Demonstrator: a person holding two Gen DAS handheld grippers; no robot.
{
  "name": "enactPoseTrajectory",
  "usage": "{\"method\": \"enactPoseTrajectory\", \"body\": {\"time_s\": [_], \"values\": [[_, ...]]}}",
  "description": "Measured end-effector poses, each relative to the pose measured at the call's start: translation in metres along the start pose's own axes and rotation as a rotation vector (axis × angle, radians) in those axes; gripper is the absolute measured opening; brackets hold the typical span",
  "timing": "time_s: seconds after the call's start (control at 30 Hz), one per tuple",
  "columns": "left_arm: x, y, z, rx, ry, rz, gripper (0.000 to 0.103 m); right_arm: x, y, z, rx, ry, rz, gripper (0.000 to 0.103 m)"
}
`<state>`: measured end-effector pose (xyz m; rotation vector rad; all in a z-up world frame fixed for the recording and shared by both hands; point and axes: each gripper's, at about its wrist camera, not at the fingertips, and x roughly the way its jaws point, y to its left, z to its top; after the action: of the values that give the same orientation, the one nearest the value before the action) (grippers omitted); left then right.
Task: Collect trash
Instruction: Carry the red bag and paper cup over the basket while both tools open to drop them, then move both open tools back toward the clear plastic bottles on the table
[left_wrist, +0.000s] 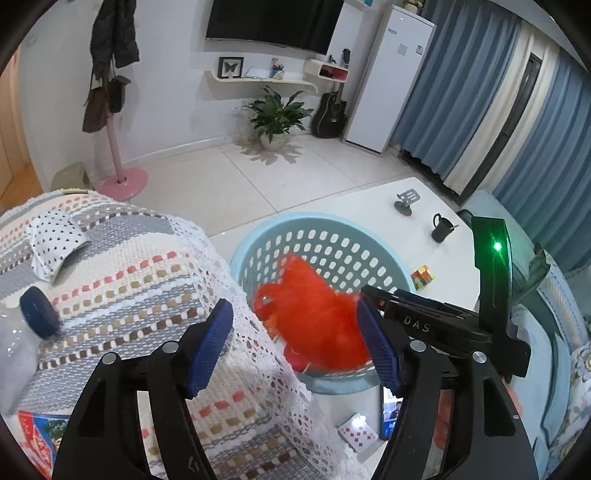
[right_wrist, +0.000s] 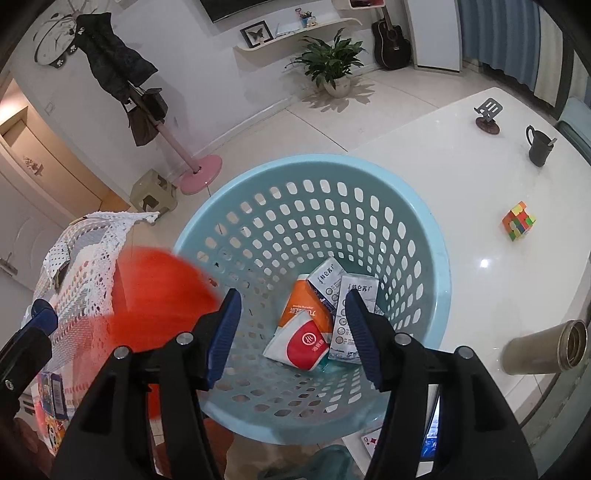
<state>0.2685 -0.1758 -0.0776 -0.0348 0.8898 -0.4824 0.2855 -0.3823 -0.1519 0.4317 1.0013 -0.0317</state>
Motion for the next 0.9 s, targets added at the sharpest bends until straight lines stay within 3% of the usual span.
{"method": "enactPoseTrajectory", "body": {"time_s": [0.5, 0.9], "values": [[-0.055, 0.019, -0.012, -0.033, -0.080, 0.008, 0.068, -0.037, 0.040, -0.010, -0.074, -0.041, 0.026, 0.055], [-0.132, 0.047, -0.030, -0.064, -0.204, 0.075, 0.068, -0.087, 0.117, -0.032, -0.230, -0.101, 0.113, 0.059]]}}
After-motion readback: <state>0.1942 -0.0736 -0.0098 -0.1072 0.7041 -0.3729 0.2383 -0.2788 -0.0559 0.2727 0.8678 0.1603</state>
